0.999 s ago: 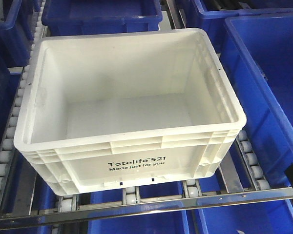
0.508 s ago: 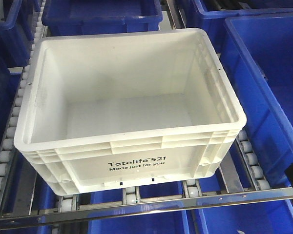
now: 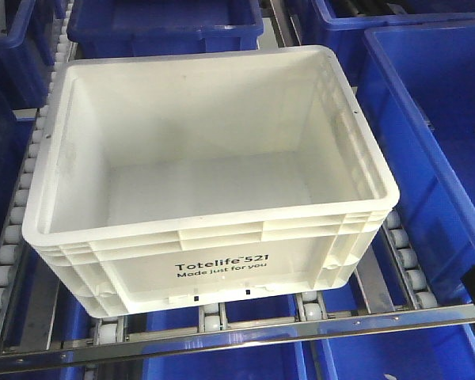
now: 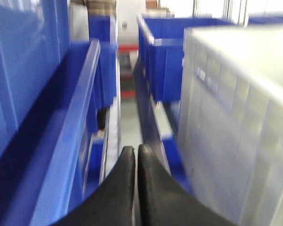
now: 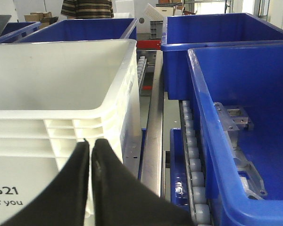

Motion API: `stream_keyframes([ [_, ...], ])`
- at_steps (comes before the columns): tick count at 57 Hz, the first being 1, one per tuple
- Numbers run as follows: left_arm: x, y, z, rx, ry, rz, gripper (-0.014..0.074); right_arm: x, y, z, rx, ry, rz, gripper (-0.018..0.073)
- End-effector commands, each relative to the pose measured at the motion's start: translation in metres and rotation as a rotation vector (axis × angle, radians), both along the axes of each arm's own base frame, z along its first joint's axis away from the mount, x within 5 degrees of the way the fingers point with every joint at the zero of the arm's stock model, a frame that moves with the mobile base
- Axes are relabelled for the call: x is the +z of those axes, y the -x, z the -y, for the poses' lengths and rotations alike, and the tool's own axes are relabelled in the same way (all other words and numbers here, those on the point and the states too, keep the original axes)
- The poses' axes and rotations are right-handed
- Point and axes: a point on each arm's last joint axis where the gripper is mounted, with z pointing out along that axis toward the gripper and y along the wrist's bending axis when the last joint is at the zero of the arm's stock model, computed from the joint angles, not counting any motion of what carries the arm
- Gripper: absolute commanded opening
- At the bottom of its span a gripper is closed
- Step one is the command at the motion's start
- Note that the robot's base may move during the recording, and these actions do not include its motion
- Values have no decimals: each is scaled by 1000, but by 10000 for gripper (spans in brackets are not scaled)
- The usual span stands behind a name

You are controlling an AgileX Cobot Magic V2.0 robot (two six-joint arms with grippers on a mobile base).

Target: Move bin from left to right shelf

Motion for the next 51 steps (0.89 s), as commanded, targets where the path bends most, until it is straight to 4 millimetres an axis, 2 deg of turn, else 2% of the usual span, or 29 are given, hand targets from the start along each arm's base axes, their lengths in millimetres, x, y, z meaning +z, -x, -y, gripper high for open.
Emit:
stream_keyframes([
  [1,3,2,1,-12,51,108,-6,15,1,-2,27,-29,77,-8],
  [51,3,2,1,-12,57,102,-6,15,1,-2,21,-29,75,-8],
])
